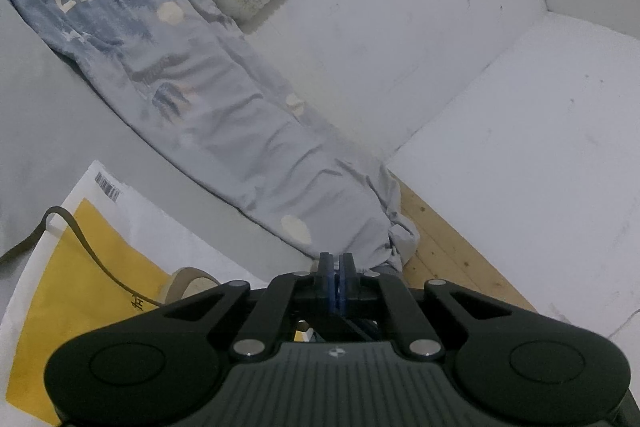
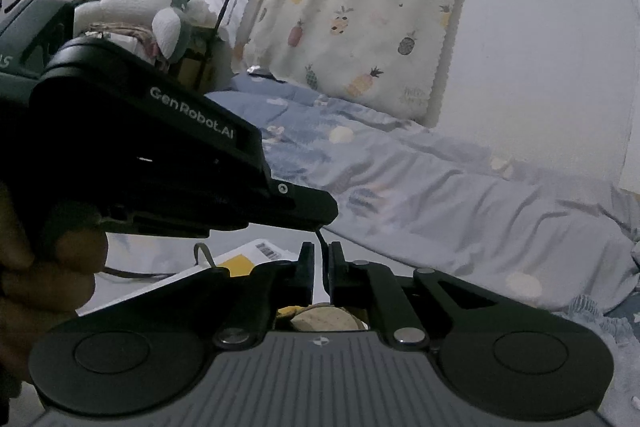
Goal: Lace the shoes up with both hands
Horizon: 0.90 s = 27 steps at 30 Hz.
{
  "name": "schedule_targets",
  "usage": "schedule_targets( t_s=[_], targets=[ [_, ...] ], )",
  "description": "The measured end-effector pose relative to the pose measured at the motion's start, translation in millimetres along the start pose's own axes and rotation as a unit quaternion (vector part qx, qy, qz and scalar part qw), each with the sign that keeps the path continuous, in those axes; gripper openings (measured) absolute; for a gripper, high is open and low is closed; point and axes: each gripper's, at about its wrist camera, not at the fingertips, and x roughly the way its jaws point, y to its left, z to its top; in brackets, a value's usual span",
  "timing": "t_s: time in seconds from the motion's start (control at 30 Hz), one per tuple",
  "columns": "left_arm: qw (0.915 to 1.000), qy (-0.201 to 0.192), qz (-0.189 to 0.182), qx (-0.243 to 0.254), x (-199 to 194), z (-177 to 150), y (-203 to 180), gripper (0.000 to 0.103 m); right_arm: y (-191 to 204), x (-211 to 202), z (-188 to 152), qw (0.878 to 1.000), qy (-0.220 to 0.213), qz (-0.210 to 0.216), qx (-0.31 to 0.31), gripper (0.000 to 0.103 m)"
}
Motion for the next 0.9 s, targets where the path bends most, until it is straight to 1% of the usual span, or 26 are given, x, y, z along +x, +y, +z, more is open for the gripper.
schedule_targets(
  t_s=[0.47, 0.53, 0.57, 0.6, 0.63, 0.67, 0.7, 0.8, 0.87, 0.9],
  targets=[
    [1.0000, 0.006, 0.006, 0.002, 1, 1, 1, 0.000, -1, -2, 3, 1.000, 0.004, 0.002, -0.003, 0.001],
    [0.9999, 0.007, 0.009, 0.000, 1, 1, 1, 0.002, -1, -3, 3, 1.000, 0.001, 0.003, -0.003, 0.001],
    [0.9999, 0.007, 0.011, -0.004, 1, 1, 3, 0.005, -1, -3, 3, 1.000, 0.002, 0.005, 0.000, 0.001],
    [0.9998, 0.003, 0.018, -0.007, 0, 1, 4, 0.017, -2, -3, 3, 1.000, 0.002, 0.006, 0.003, 0.001],
    [0.9996, 0.000, 0.025, -0.010, -1, 2, 5, 0.040, -4, -3, 4, 1.000, 0.001, 0.006, 0.013, 0.001],
    [0.9994, -0.004, 0.032, -0.012, -2, 2, 7, 0.052, -7, -3, 4, 1.000, 0.000, 0.006, 0.023, 0.001],
    [0.9991, -0.008, 0.039, -0.015, -3, 3, 8, 0.060, -12, -3, 5, 0.999, -0.001, 0.006, 0.035, 0.001],
    [0.9974, -0.008, 0.071, -0.010, -4, 4, 13, 0.060, -32, -4, 6, 0.997, -0.005, 0.000, 0.081, 0.001],
    [0.9956, -0.005, 0.094, 0.002, -4, 5, 13, 0.060, -53, -5, 9, 0.993, -0.010, -0.017, 0.114, 0.001],
    [0.9946, 0.004, 0.103, 0.011, -2, 5, 13, 0.060, -64, -7, 11, 0.991, -0.015, -0.028, 0.129, 0.001]
  ],
)
